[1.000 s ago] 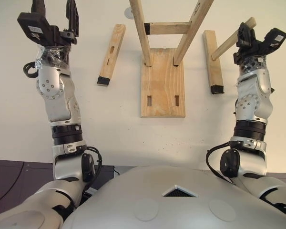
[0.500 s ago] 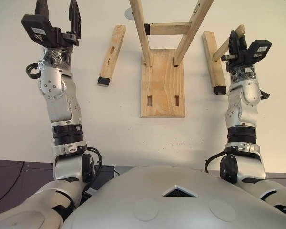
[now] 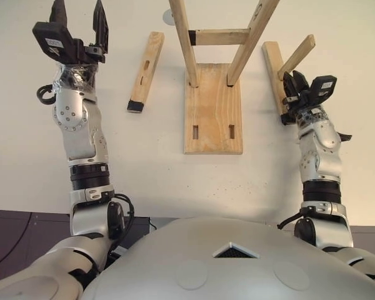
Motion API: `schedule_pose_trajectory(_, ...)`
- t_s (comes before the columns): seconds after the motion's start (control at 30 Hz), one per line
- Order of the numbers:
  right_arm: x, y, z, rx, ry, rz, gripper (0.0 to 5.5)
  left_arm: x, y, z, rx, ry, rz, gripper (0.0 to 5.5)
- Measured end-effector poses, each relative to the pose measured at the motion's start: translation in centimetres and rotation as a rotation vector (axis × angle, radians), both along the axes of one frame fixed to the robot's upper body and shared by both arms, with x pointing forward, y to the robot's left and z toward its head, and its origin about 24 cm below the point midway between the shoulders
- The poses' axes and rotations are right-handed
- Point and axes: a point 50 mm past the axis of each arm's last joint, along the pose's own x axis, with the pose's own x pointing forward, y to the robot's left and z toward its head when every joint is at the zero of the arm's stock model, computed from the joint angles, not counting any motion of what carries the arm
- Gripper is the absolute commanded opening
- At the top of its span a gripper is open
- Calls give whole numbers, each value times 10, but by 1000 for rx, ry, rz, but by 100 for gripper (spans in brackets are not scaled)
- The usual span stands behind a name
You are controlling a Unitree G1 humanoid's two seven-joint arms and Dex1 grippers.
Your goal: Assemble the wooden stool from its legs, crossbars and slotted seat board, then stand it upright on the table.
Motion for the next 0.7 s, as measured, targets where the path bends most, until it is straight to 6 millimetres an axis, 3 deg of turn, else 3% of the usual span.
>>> schedule_pose_trajectory(0.07,-4,-6,18,-44,41,42,215,-4,2,-6,-1,21,19,346)
schedule_pose_trajectory(0.27,-21,-9,12,-142,344,38,322,-9,6,-12,6,44,51,346)
schedule_pose_trajectory(0.43,-30,-3,-6,-191,471,25,322,-9,5,-12,6,44,52,346)
schedule_pose_trajectory(0.63,-32,-1,-7,-214,511,22,215,-7,8,-16,-74,96,45,346)
schedule_pose_trajectory(0.7,-31,-3,-5,-207,521,5,202,-6,12,-16,-130,123,54,346)
